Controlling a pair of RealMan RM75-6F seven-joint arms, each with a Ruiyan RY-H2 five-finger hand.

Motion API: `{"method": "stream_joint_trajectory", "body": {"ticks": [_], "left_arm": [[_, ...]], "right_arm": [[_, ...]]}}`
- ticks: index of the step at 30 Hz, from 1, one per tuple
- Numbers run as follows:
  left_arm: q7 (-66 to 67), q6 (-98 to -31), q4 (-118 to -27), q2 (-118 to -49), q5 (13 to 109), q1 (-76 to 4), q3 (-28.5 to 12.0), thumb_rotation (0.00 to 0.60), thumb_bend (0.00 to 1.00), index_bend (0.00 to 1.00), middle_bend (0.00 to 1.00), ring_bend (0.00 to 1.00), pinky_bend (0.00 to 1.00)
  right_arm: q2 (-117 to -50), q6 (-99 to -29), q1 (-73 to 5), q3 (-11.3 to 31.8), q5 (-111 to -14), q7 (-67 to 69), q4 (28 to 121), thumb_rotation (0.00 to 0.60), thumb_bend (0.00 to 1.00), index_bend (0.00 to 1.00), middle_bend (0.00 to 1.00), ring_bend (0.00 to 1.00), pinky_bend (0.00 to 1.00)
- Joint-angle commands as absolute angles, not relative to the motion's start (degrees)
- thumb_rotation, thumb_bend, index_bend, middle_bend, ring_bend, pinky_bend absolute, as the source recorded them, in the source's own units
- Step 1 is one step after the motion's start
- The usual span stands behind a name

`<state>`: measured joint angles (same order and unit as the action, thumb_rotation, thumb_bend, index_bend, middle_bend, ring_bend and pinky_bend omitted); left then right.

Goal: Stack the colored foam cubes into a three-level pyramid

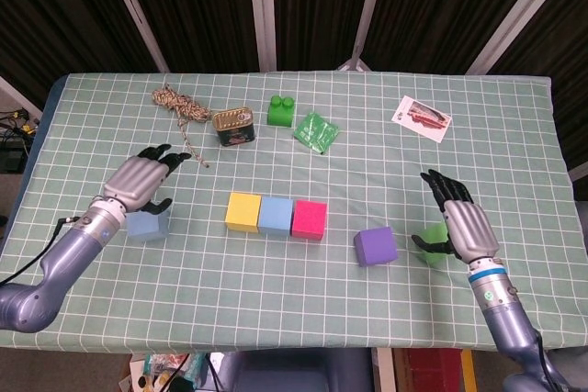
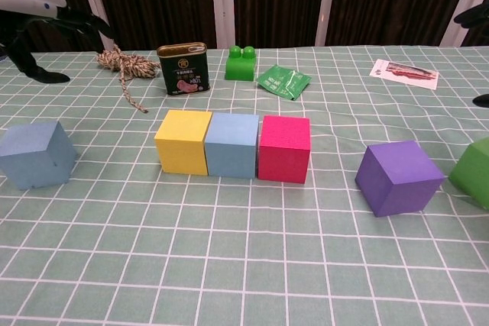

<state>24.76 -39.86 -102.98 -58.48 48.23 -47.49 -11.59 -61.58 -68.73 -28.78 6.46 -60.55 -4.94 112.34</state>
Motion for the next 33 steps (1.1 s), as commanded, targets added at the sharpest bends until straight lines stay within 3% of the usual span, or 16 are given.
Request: {"method": "stream_joint_trajectory", "body": {"ticks": [1, 6, 15, 23, 33], "left_arm": [[26.71, -36.85, -101.59, -60.01, 45.66, -50.9, -9.98, 0.6, 0.48, 0.15, 0.19, 0.04, 0.11], [29.21, -35.59, -101.17, -61.24, 41.83, -55.08, -7.67, 0.6, 0.49, 0.19, 0.28, 0.11, 0.17], [32.52, -36.35, -100.9, -64.2, 36.62, -59.93, -3.23, 0.6, 0.49, 0.2, 0.26, 0.11, 0.17], [34.2, -36.9, -100.68, -66.31, 32.69, -63.21, 0.25, 0.6, 0.49, 0.21, 0.28, 0.16, 0.24], [34.44, -40.69, -101.01, -66.38, 30.69, -64.8, 2.32, 0.6, 0.49, 0.22, 0.31, 0.16, 0.26]], "right_arm": [[-61.42, -68.47, -28.54, 6.8, -60.59, -4.51, 112.4, 0.6, 0.25, 0.0, 0.0, 0.0, 0.0], [-61.08, -68.12, -28.03, 7.65, -60.52, -3.43, 112.36, 0.6, 0.25, 0.0, 0.0, 0.0, 0.0], [-60.57, -67.24, -27.47, 8.93, -60.49, -1.66, 112.3, 0.6, 0.25, 0.0, 0.0, 0.0, 0.0], [-60.34, -66.65, -27.03, 9.74, -60.38, -0.65, 112.3, 0.6, 0.25, 0.0, 0.0, 0.0, 0.0], [-60.43, -66.32, -26.56, 10.47, -60.53, -0.11, 112.1, 0.6, 0.25, 0.0, 0.0, 0.0, 0.0]]}}
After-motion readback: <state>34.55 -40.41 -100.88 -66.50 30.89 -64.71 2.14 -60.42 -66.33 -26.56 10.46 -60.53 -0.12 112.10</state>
